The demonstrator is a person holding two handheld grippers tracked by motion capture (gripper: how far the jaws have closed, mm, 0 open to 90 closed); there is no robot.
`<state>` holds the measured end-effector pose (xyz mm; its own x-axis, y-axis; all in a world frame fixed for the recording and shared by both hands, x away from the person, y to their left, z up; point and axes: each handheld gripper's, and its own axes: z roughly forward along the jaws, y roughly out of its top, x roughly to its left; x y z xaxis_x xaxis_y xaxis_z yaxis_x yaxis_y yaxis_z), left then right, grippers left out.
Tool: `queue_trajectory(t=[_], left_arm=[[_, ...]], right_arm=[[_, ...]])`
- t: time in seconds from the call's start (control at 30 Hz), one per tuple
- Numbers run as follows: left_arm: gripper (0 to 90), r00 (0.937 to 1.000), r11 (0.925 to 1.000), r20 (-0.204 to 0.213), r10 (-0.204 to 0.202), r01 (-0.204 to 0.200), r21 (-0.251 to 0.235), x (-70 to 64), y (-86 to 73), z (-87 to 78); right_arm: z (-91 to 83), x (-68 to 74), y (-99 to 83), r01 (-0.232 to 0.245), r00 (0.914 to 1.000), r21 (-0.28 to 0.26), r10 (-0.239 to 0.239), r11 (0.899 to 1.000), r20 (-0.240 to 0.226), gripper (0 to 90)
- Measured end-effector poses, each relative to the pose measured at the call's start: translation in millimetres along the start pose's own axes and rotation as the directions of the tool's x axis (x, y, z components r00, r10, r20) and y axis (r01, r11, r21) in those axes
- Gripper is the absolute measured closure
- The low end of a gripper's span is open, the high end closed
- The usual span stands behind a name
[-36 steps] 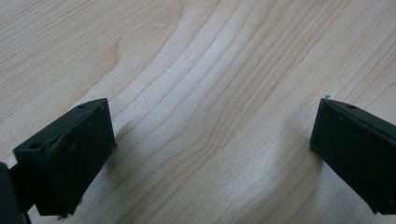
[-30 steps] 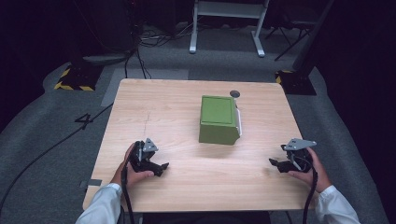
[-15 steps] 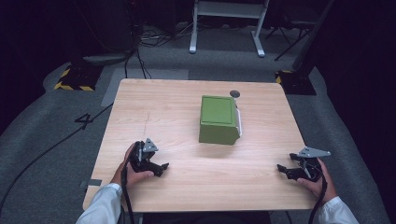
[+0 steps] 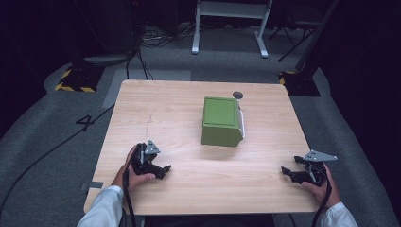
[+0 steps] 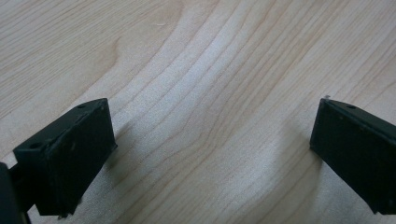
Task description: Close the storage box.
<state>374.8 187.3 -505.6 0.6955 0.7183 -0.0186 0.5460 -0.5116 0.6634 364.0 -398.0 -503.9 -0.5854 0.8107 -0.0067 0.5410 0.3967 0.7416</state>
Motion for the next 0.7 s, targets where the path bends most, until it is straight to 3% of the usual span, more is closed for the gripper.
queue_trajectory(t=[0.7], left_arm=[[0.1,1.0000,1.0000,0.001,0.002,-0.002,0.000,0.2,0.3,0.2]], right_arm=[[-0.1,0.2,-0.2,-0.003,1.0000,0.000,0.003,1.000,0.003,17.8]])
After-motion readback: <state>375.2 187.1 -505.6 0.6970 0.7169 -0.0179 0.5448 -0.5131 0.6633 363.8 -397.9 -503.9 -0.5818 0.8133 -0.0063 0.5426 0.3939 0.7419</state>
